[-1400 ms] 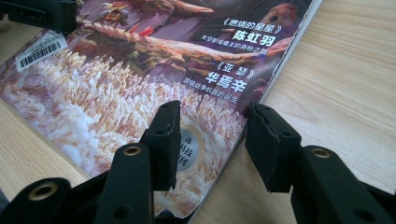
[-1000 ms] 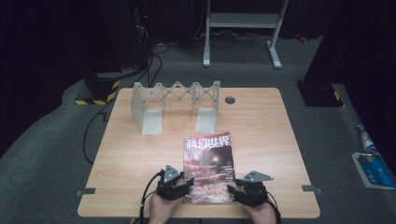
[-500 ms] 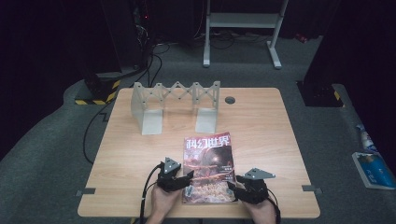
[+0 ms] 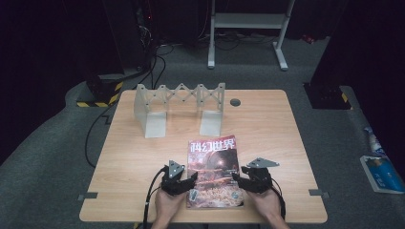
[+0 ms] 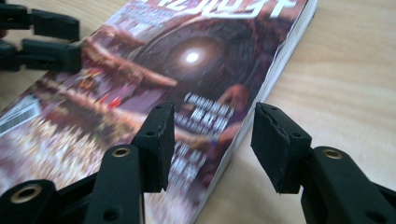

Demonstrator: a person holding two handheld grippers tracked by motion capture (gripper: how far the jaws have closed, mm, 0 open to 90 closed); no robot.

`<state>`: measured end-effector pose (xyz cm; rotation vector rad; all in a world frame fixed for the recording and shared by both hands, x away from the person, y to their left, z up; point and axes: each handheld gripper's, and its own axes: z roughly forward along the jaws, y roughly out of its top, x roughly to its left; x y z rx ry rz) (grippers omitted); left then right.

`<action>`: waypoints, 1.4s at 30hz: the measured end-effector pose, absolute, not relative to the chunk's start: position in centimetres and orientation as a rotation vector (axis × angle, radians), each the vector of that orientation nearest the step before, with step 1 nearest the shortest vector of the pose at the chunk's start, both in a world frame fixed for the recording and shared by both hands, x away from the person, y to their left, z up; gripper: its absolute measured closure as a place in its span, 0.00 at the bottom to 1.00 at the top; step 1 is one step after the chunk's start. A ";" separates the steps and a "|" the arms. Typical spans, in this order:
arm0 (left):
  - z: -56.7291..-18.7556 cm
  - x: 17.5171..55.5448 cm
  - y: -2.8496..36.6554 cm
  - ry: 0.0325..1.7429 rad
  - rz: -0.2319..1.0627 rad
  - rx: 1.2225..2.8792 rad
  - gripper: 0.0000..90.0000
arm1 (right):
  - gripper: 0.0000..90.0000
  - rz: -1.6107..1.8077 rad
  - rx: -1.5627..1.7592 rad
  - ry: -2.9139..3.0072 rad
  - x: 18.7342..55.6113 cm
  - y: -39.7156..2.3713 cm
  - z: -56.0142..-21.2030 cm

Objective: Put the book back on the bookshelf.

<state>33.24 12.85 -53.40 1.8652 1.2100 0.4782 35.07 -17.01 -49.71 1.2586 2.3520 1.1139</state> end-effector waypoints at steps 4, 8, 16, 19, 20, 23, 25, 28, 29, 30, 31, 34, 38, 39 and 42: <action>-53.4 33.2 12.9 1.202 0.487 1.869 0.42 | 0.53 1.057 1.208 2.356 36.3 -16.1 -49.2; -53.4 33.2 12.9 1.203 0.484 1.865 0.42 | 0.53 1.051 1.204 2.366 37.4 -15.6 -48.8; -53.4 33.2 12.9 1.199 0.484 1.866 0.42 | 0.53 0.999 1.234 2.352 39.1 -15.2 -48.5; -53.4 33.2 12.9 1.199 0.485 1.866 0.42 | 0.49 0.973 1.252 2.336 40.2 -15.1 -48.9; -53.4 33.2 12.9 1.199 0.483 1.866 0.42 | 0.49 0.958 1.253 2.338 40.6 -15.0 -49.1; -53.4 33.2 12.9 1.199 0.483 1.865 0.42 | 0.48 0.938 1.268 2.342 41.1 -14.9 -49.4; -53.5 33.2 12.9 1.198 0.485 1.865 0.42 | 0.45 0.929 1.290 2.338 41.9 -14.8 -49.8; -53.5 33.2 12.9 1.200 0.482 1.864 0.42 | 0.44 0.932 1.303 2.331 42.4 -14.8 -49.8; -53.4 33.2 12.9 1.196 0.487 1.870 0.42 | 0.43 0.931 1.303 2.331 42.6 -14.8 -49.9; -53.5 33.2 12.8 1.199 0.484 1.864 0.42 | 0.43 0.929 1.318 2.332 42.7 -14.7 -49.9; -53.5 33.2 12.8 1.199 0.484 1.864 0.42 | 0.43 0.929 1.318 2.332 42.7 -14.7 -49.9; -53.5 33.2 12.8 1.200 0.485 1.865 0.42 | 0.41 0.942 1.367 2.332 43.3 -14.7 -50.2; -53.5 33.1 12.8 1.190 0.485 1.872 0.42 | 0.41 0.954 1.387 2.338 43.6 -14.8 -50.4; -53.5 33.1 12.8 1.185 0.486 1.876 0.42 | 0.41 0.954 1.387 2.338 43.6 -14.8 -50.4; -53.5 33.1 12.7 1.183 0.479 1.873 0.43 | 0.41 0.965 1.405 2.357 43.7 -14.8 -50.6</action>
